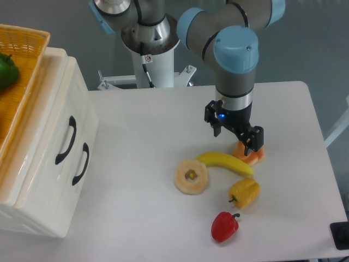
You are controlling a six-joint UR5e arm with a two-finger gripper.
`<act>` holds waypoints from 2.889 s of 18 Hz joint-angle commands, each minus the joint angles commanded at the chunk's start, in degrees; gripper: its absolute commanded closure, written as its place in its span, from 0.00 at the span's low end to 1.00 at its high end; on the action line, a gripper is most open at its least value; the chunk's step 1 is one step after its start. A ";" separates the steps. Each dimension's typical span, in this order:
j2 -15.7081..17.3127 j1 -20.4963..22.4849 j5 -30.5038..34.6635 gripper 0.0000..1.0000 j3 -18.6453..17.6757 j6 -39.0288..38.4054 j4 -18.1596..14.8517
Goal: Slide the top white drawer open
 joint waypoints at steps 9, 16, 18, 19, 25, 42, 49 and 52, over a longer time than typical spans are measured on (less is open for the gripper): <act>-0.26 -3.07 0.44 0.00 -0.01 -6.06 -0.18; -0.61 -7.38 0.44 0.00 0.26 -13.62 -0.53; -0.96 -8.52 0.53 0.00 0.08 -14.77 -0.53; -0.97 -8.87 0.53 0.00 0.08 -14.86 -0.61; -1.58 -12.74 0.09 0.00 -0.18 -24.24 -0.79; -1.41 -21.36 -4.55 0.00 -0.01 -47.98 -2.63; -0.88 -21.09 -12.30 0.00 0.61 -49.31 -6.40; -0.62 -20.92 -13.61 0.00 1.22 -51.50 -7.73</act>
